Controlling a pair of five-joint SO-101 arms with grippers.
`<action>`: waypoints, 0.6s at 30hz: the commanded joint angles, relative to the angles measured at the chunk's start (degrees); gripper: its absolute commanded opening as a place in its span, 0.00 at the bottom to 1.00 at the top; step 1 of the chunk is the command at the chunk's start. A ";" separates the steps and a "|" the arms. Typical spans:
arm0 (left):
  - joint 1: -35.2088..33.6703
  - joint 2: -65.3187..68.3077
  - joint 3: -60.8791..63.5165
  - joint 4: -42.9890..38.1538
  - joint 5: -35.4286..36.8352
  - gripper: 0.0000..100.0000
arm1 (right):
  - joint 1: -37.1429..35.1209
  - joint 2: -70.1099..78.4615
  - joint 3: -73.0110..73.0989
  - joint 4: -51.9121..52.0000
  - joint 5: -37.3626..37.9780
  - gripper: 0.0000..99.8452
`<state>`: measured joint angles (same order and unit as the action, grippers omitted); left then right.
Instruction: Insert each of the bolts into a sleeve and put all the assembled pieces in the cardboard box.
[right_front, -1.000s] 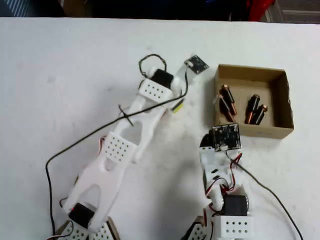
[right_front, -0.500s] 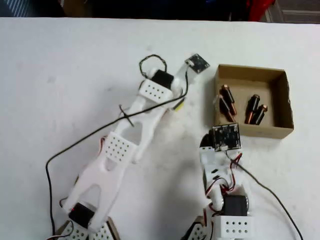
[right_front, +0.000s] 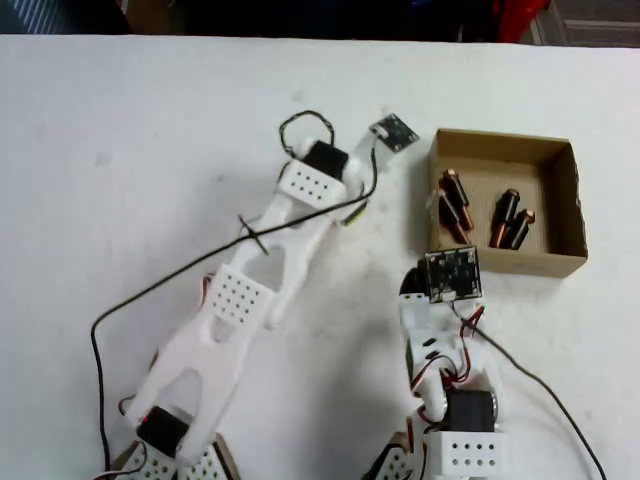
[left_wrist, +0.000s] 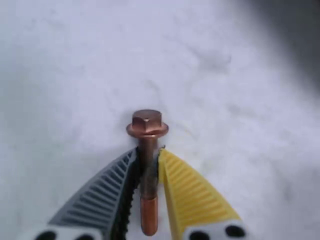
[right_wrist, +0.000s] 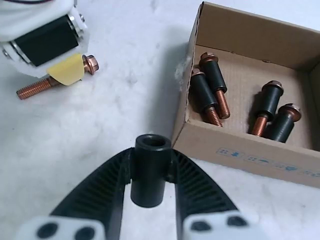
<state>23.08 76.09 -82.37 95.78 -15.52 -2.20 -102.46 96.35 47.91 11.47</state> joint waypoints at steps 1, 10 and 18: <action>0.31 -1.19 -7.03 6.51 0.79 0.02 | 0.13 -0.57 0.44 -1.10 0.26 0.02; -0.48 -11.30 -8.44 6.77 0.88 0.02 | 0.13 -0.57 0.44 -1.10 0.26 0.02; -0.66 -31.16 12.40 6.77 0.88 0.02 | 0.13 -0.57 0.44 -1.19 0.26 0.02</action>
<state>23.08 56.84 -77.19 102.02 -15.34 -2.20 -102.46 96.35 47.91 11.47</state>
